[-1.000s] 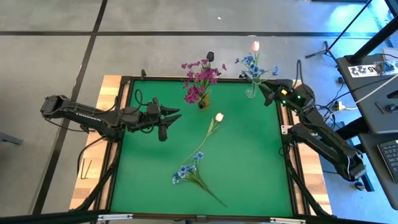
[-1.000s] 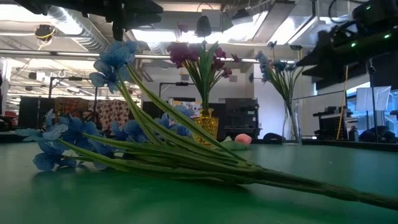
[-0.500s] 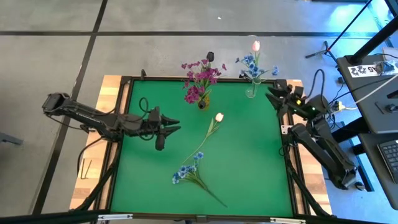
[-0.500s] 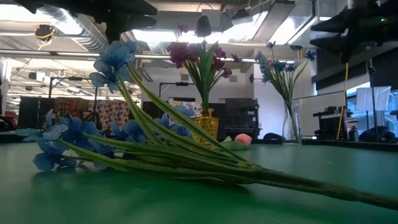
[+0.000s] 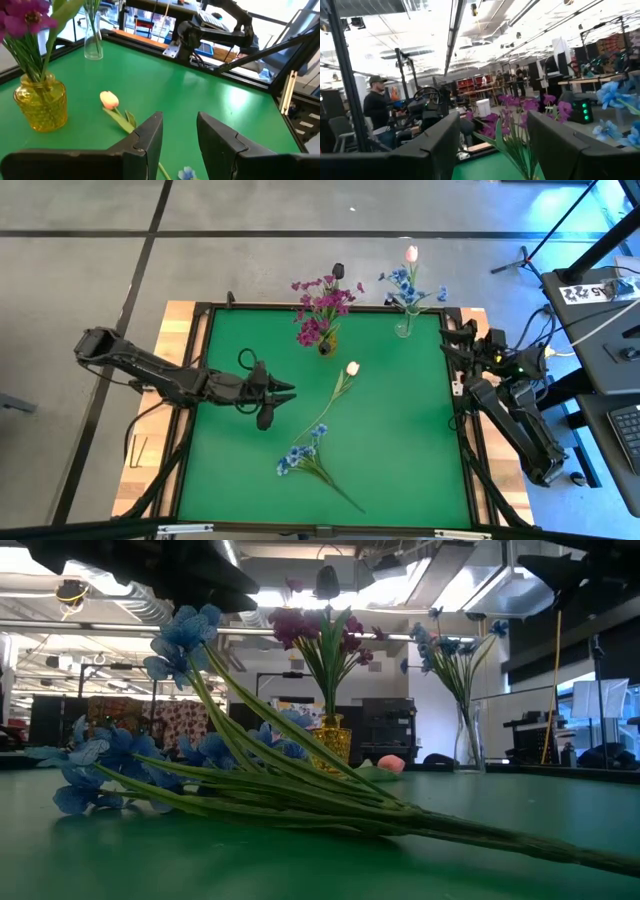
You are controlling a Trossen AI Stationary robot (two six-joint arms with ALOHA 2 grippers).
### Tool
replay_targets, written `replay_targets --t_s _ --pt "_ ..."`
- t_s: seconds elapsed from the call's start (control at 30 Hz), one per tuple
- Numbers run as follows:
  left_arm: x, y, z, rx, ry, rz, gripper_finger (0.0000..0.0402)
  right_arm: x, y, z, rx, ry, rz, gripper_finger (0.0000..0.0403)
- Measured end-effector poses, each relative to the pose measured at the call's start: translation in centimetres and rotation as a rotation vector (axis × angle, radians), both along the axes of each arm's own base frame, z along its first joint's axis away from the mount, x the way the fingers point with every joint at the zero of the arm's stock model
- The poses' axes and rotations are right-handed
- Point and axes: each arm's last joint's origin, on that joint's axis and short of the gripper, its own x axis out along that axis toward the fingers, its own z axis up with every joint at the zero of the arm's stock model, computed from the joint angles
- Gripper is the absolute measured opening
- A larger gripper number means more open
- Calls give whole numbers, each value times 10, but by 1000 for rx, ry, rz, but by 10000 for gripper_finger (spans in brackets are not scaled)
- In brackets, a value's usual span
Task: Sort flowers into vase by color
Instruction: Put the pink flower into the transparent vase
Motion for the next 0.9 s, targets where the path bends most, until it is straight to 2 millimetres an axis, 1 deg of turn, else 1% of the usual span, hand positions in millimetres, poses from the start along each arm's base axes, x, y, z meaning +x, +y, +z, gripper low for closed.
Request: replay_targets --t_s 0.23,0.43,0.53,0.63,0.9 --pt "2 -1 0 -32 -14 -28 115 0 1 1 -7 9 25 227" --pt "8 -2 -4 -54 0 -26 115 -5 9 17 -53 -15 30 227" --pt "18 -3 -5 -51 30 -16 115 -7 12 22 -67 -24 30 227" --pt "32 -3 -4 -43 54 -23 115 -7 12 23 -66 -23 31 227" --pt "71 1 -7 -23 223 10 115 2 -1 18 9 44 27 227"
